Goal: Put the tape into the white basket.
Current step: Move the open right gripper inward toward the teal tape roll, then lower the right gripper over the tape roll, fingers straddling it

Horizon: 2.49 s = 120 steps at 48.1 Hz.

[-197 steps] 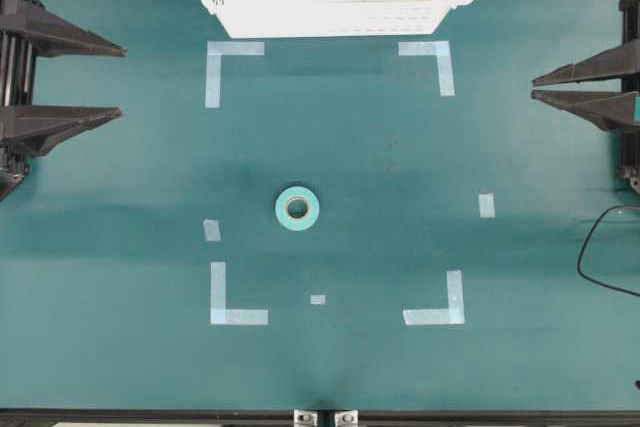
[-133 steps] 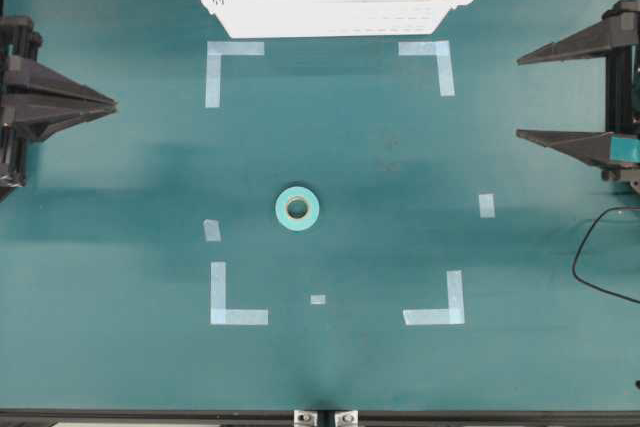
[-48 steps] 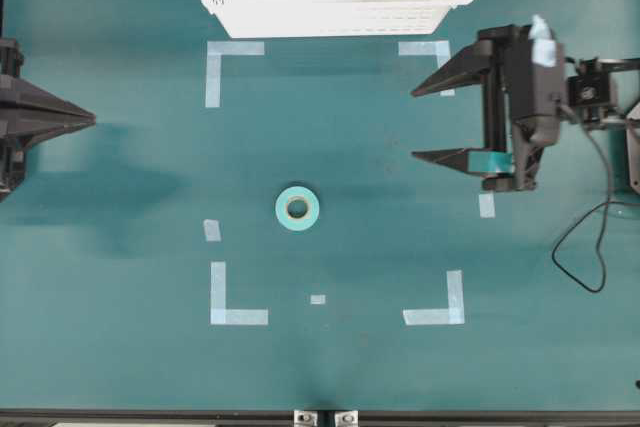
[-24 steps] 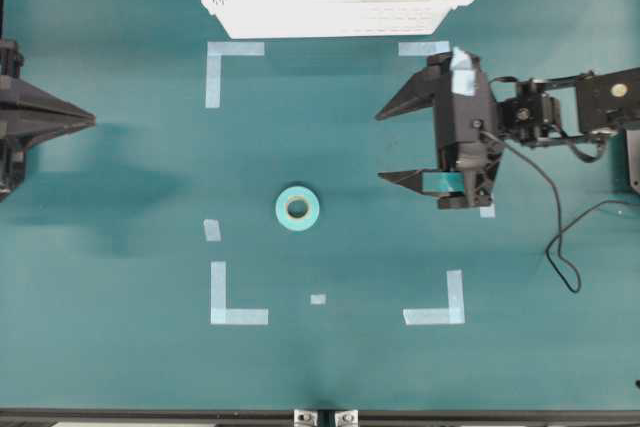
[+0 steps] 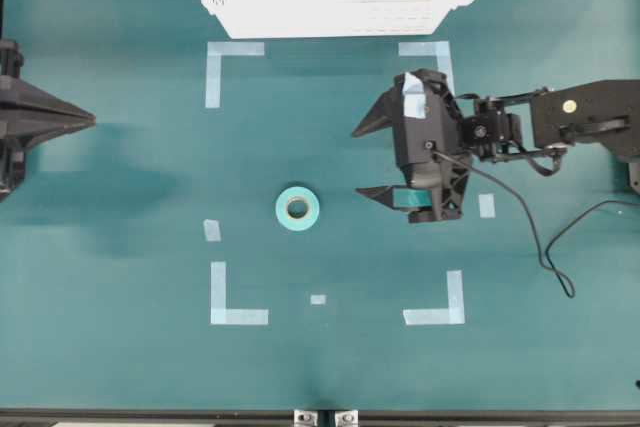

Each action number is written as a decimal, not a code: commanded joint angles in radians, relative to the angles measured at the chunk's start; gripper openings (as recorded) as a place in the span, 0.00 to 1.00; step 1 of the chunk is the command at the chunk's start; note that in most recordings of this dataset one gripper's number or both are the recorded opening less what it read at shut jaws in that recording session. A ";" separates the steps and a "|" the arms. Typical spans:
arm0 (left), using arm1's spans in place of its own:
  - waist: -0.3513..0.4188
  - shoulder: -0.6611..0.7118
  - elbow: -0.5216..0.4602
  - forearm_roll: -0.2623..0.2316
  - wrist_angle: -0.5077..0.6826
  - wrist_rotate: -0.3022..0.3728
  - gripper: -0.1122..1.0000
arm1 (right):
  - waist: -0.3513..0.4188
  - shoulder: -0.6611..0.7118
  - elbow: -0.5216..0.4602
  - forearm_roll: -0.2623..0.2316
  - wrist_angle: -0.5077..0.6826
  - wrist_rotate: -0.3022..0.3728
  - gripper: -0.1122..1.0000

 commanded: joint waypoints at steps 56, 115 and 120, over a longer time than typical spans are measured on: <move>0.003 0.008 -0.012 0.003 -0.006 -0.003 0.00 | 0.041 0.178 -0.156 -0.002 -0.005 0.002 0.96; 0.003 0.006 -0.009 0.003 -0.014 -0.003 0.00 | 0.078 0.327 -0.270 -0.002 -0.011 0.005 0.96; 0.003 0.006 -0.009 0.002 -0.014 -0.003 0.00 | 0.078 0.339 -0.278 -0.002 -0.011 0.005 0.96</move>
